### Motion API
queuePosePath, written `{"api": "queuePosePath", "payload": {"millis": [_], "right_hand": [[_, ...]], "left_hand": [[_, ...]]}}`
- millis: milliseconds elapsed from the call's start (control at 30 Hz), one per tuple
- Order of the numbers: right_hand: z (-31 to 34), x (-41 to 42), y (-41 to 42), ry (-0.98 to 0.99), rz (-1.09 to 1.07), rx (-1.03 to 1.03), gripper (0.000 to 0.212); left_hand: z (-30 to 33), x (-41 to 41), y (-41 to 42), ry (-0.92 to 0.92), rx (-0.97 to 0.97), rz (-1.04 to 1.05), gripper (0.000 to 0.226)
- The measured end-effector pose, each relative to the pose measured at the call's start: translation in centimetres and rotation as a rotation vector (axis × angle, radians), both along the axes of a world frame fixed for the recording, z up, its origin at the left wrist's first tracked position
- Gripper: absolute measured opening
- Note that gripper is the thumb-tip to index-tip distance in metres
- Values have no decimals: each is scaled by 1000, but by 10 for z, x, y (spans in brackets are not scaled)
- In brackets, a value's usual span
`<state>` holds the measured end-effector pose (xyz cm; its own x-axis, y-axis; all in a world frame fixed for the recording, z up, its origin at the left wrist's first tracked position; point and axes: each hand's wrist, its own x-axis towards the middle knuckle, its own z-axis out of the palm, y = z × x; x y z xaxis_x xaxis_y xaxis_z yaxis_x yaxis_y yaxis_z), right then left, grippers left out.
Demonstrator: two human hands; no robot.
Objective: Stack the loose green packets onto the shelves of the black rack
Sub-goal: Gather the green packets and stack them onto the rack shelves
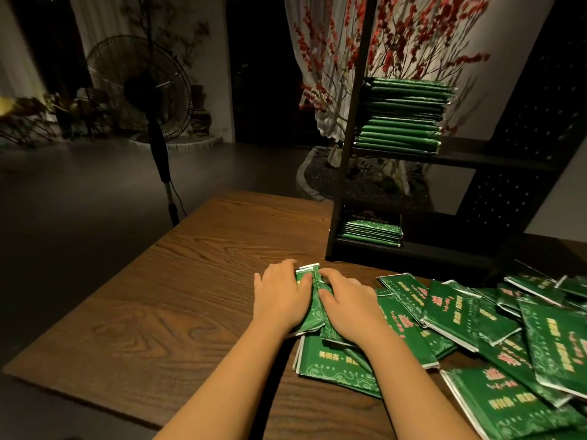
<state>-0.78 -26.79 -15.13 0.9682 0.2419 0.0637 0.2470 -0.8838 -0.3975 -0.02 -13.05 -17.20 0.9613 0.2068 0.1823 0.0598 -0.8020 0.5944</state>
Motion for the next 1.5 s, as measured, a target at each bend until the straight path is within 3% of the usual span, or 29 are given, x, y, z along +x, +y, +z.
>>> {"api": "queuePosePath", "payload": {"millis": [200, 333, 500, 800, 967, 1067, 1267, 1367, 1500], "right_hand": [[0, -3, -4, -16, 54, 174, 40], [5, -7, -3, -50, 38, 87, 45], [7, -8, -13, -104, -63, 212, 47], [14, -9, -20, -180, -184, 922, 24], [14, -6, -18, 99, -221, 1187, 17], [8, -6, -13, 142, -183, 1111, 14], [4, -8, -10, 94, -117, 901, 12], [4, -8, -9, 45, -124, 945, 21], [3, -5, -13, -5, -124, 1072, 37]], "left_hand": [[-1, 1, -4, -112, -137, 13, 39], [2, -3, 4, -103, -109, -3, 45], [7, -8, 18, -88, -151, -14, 18], [-10, 0, 41, -218, -1000, 256, 14], [-2, -2, 47, -253, -1088, 313, 15], [6, -6, 38, -243, -1105, 296, 10], [9, -4, 27, -139, -1503, 72, 17], [13, -8, 24, -80, -1496, -43, 24], [14, -14, 25, -82, -1223, -208, 26]]}}
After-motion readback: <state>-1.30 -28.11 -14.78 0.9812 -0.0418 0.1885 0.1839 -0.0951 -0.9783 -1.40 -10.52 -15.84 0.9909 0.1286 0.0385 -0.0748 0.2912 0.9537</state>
